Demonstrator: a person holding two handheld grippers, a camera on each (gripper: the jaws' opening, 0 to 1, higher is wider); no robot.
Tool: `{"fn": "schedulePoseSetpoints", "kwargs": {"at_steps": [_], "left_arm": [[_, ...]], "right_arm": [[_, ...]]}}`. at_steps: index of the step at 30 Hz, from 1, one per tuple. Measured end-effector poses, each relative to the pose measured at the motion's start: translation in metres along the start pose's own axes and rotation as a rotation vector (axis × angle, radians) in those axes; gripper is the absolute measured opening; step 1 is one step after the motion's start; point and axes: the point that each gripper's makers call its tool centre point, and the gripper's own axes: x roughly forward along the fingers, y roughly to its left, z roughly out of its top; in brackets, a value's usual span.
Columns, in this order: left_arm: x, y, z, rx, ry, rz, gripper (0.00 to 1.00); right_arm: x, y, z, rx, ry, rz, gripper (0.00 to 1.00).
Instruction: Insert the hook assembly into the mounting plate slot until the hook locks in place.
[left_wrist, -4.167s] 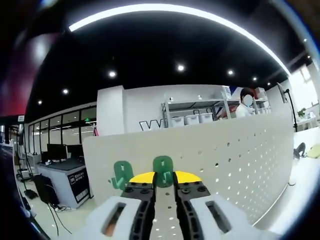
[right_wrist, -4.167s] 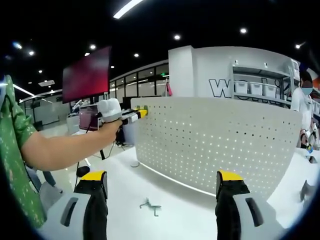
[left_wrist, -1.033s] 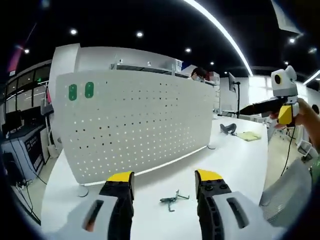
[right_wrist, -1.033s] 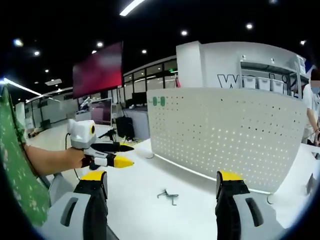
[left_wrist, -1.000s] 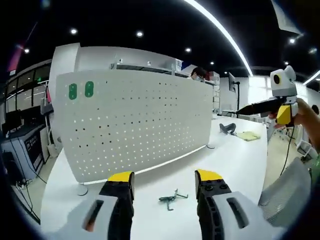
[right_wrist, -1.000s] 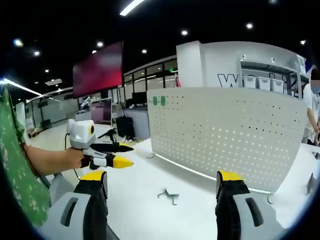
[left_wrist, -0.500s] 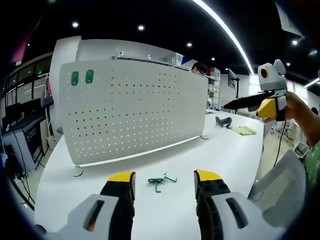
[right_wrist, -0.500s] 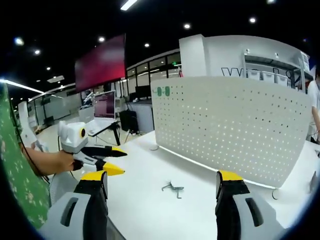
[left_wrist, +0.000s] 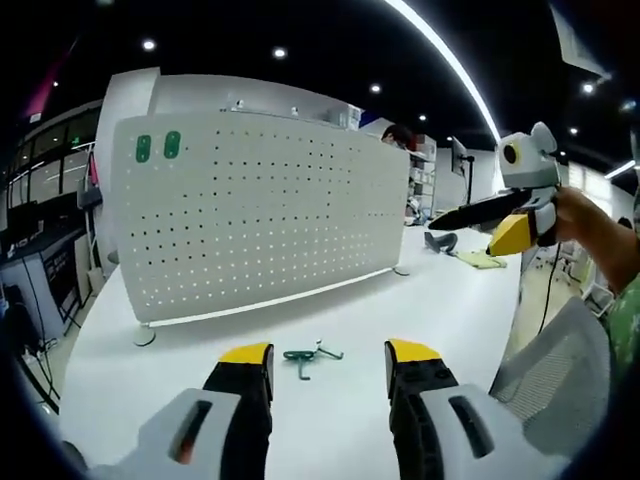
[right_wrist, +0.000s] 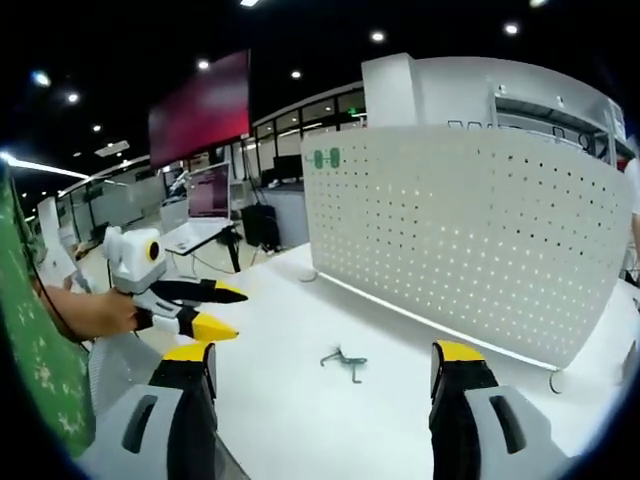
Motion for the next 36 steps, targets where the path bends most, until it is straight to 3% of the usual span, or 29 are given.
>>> {"fn": "schedulePoseSetpoints", "kwargs": {"at_steps": [12,22,36], "left_arm": [[0.004,-0.008,-0.003,0.008,0.019,-0.033,0.46],[0.005,-0.011,-0.007,0.008,0.032,-0.048,0.45],[0.006,-0.011,-0.01,0.001,0.045,-0.056,0.44]], "right_arm": [[0.027,-0.022,-0.035,0.004,0.079,0.016,0.82],[0.051,-0.043,-0.051,0.027,0.099,0.015,0.68],[0.085,-0.059,-0.077,-0.051,0.173,0.054,0.49]]}}
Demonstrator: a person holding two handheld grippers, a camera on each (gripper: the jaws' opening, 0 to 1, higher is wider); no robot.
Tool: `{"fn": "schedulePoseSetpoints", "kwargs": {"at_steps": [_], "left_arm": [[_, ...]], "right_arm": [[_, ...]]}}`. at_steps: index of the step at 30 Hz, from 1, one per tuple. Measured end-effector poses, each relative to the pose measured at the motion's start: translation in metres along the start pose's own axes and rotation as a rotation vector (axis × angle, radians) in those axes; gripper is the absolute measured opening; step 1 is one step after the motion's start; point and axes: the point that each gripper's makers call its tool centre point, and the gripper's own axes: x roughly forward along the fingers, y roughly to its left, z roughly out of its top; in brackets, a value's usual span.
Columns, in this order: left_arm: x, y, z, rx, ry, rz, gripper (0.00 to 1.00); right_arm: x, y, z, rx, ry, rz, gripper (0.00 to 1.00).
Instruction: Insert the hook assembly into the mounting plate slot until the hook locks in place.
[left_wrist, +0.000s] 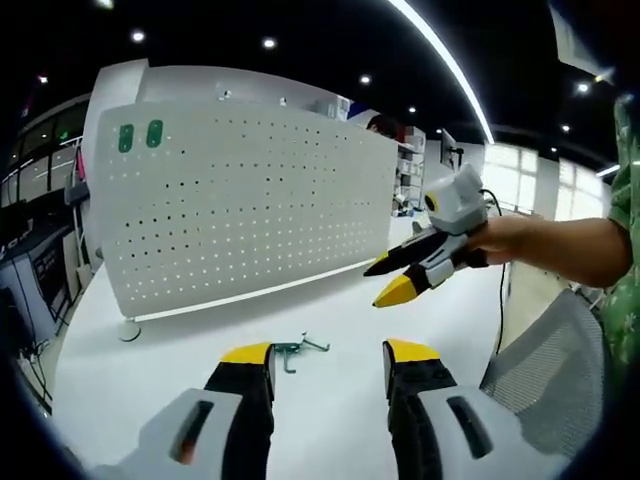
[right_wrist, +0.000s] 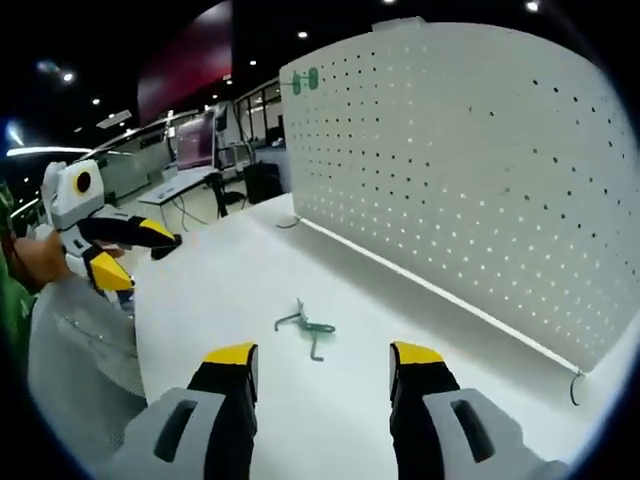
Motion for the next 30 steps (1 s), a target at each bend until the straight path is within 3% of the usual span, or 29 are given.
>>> {"fn": "schedulePoseSetpoints", "kwargs": {"at_steps": [17,30], "left_arm": [[0.002,0.0,-0.005,-0.005,0.02,-0.008,0.43],[0.004,0.001,-0.011,-0.016,0.041,-0.008,0.41]], "right_arm": [[0.039,-0.008,-0.012,-0.077,0.046,0.043,0.28],[0.07,-0.011,-0.022,-0.102,0.075,0.087,0.27]]}}
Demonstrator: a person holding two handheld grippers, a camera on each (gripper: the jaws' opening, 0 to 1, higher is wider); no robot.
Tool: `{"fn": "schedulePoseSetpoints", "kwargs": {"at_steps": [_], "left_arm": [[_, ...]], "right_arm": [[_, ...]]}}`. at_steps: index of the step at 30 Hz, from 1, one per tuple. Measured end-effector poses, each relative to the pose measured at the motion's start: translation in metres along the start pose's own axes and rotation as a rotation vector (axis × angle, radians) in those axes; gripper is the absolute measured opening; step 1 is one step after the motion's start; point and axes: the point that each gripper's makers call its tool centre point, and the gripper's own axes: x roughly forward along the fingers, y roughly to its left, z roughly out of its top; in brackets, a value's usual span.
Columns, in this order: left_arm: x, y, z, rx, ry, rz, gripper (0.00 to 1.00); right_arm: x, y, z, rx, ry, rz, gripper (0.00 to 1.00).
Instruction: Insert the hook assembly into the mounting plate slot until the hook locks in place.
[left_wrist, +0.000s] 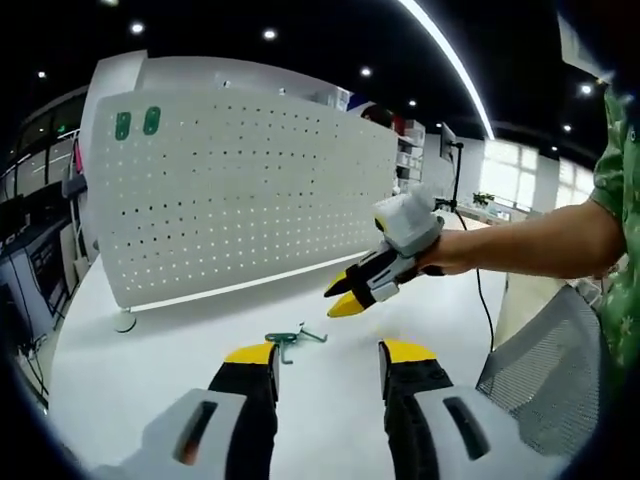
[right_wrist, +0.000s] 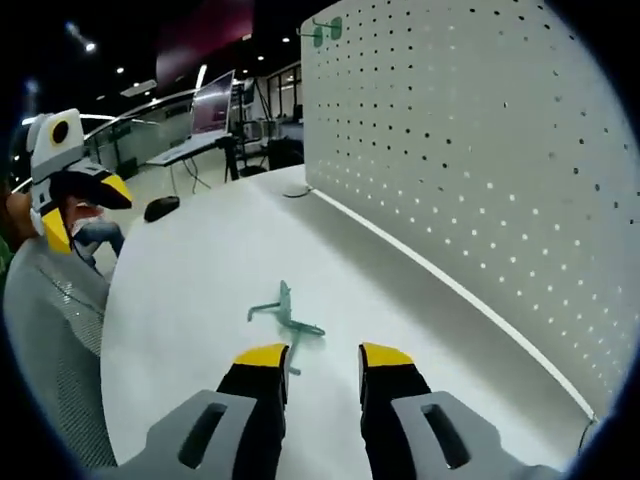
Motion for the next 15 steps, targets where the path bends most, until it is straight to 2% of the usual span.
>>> {"fn": "schedulePoseSetpoints", "kwargs": {"at_steps": [8,15], "left_arm": [[0.001,0.0,-0.002,-0.004,0.007,-0.001,0.4],[0.0,0.0,-0.003,-0.01,0.012,0.0,0.39]], "right_arm": [[0.013,-0.003,-0.007,-0.018,0.022,0.015,0.24],[0.024,-0.004,-0.01,-0.077,0.049,0.035,0.21]]}}
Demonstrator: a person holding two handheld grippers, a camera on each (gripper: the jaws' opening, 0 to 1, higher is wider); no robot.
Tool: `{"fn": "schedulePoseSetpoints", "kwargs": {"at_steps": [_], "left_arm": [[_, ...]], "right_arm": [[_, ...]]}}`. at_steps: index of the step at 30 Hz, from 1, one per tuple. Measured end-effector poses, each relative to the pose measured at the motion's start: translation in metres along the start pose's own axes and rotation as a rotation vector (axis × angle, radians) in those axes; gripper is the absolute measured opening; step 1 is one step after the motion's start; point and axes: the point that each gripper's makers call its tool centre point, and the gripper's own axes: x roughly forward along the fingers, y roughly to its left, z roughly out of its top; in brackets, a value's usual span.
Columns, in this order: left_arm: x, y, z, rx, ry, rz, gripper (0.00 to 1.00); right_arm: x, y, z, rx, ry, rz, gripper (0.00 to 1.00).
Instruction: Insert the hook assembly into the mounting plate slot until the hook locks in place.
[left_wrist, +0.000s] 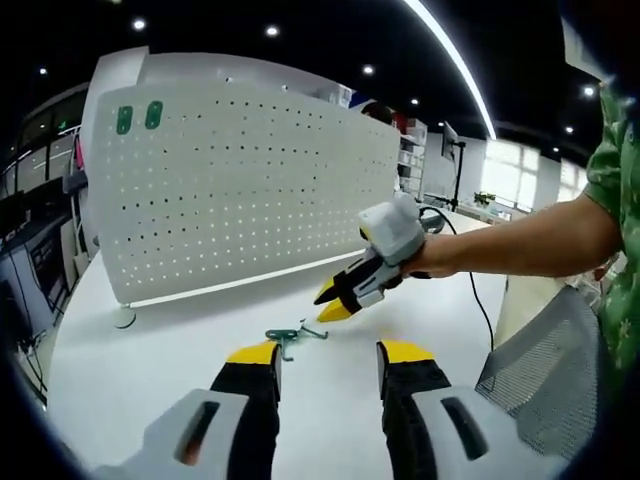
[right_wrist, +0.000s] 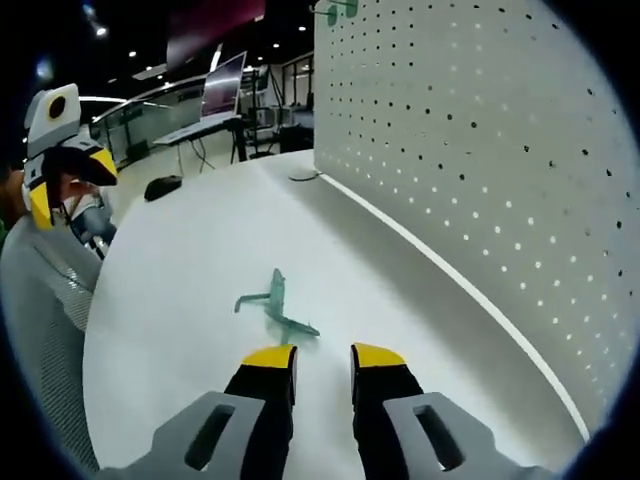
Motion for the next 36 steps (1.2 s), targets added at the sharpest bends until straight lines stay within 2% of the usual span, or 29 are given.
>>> {"fn": "schedulePoseSetpoints", "kwargs": {"at_steps": [18,25,36], "left_arm": [[0.001,0.0,-0.003,-0.008,0.019,-0.009,0.39],[0.002,0.0,-0.004,-0.009,0.024,-0.012,0.38],[0.002,0.0,-0.004,-0.011,0.029,-0.017,0.38]], "right_arm": [[0.018,0.007,0.0,-0.108,0.034,0.061,0.16],[0.021,0.012,0.0,-0.149,0.034,0.088,0.11],[0.017,0.022,-0.004,-0.131,0.033,0.108,0.08]]}}
